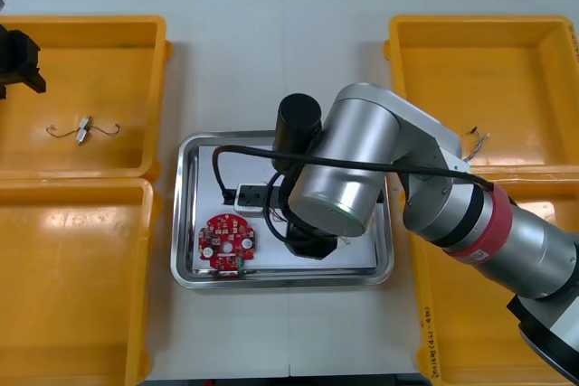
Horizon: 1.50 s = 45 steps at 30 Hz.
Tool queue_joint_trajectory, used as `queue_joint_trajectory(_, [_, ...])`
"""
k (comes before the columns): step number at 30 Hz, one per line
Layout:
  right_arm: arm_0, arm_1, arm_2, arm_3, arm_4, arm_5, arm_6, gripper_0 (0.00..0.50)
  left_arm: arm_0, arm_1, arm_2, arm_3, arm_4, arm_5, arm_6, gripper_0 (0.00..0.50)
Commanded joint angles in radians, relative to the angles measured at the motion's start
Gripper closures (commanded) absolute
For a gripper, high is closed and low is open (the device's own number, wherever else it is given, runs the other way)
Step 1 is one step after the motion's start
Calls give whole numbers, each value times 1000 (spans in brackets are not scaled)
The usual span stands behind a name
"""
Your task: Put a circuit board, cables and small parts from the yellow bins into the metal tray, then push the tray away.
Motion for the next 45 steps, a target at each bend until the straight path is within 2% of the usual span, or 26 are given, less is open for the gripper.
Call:
queue_joint_trajectory(1, [-40,26,29,25,-1,-17,44,500,-49,33,-8,57,9,-90,-145,0])
queue_joint_trajectory(8, [-45,14,52,31,-13,-11,73,500,-47,9,-32,143,9,-206,-236,0])
queue_joint_trajectory(20, [-50,-9,81,42,-28,-10,106,500,-49,7,-153,159,37,-321,-239,0])
queue_joint_trajectory(27, [-50,-11,104,51,-28,-14,115,500,-47,-19,-202,212,57,-406,-249,0])
queue_joint_trajectory(40, [-50,-9,122,85,-18,-65,121,500,-49,-80,-204,238,35,-414,-257,5])
queue_joint_trajectory(41, [-51,-9,122,85,-19,-65,121,323,-47,-86,-202,243,34,-414,-259,6])
queue_joint_trajectory(42, [-51,-9,122,85,-18,-65,121,279,-47,-88,-204,246,34,-415,-259,9])
queue_joint_trajectory(43, [-53,-9,124,85,-19,-65,122,208,-47,-93,-204,255,32,-423,-259,9])
queue_joint_trajectory(44, [-53,-9,124,85,-19,-65,122,208,-47,-93,-204,255,32,-423,-259,9])
queue_joint_trajectory(45, [-53,-9,122,85,-28,-65,122,148,-47,-100,-204,272,29,-437,-263,12])
